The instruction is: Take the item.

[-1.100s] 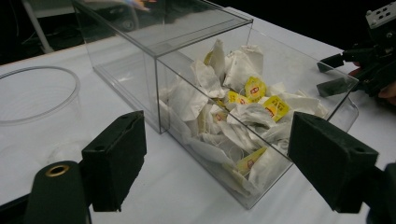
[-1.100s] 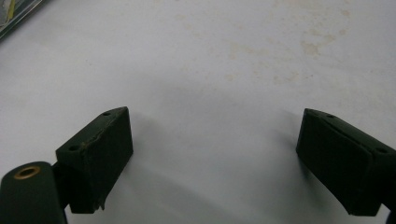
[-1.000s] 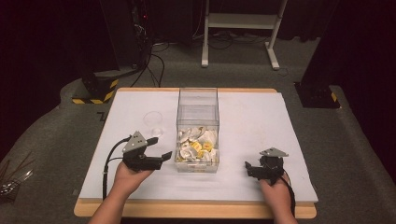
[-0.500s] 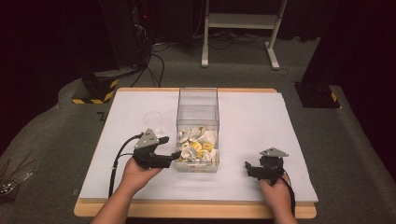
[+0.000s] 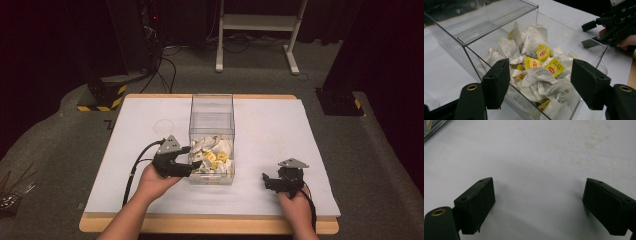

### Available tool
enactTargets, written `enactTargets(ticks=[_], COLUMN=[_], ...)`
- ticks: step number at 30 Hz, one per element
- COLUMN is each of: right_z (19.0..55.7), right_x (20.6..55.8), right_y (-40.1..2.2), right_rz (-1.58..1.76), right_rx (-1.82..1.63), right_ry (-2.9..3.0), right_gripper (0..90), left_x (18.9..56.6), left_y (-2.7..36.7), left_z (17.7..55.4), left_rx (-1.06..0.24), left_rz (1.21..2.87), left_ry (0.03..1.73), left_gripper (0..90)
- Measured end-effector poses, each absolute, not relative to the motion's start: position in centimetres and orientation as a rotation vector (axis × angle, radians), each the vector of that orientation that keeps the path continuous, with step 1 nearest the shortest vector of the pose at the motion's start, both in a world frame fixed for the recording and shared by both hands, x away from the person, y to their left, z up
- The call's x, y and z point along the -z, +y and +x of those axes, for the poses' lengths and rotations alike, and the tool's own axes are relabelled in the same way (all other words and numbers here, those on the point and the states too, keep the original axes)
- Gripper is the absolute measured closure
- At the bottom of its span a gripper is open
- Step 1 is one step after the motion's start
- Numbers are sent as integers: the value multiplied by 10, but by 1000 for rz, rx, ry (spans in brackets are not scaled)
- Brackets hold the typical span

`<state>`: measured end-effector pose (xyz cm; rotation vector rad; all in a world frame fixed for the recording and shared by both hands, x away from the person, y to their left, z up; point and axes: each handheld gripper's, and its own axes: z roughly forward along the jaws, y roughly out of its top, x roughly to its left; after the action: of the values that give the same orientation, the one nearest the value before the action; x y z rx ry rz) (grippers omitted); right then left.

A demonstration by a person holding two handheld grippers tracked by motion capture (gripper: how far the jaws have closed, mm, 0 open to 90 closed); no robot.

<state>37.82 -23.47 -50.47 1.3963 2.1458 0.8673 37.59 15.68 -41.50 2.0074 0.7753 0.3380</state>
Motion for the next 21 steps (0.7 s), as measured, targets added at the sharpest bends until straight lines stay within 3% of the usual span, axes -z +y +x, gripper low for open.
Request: enactTargets(ticks=[21], right_z=[378], right_x=[505], right_y=[-235], right_rz=[1399], right_rx=[-869], right_ry=[2146], right_gripper=[111], left_x=[420], left_y=[120], left_z=[404], left_rx=[-298], left_rz=[2227], left_ry=[769], left_gripper=[551])
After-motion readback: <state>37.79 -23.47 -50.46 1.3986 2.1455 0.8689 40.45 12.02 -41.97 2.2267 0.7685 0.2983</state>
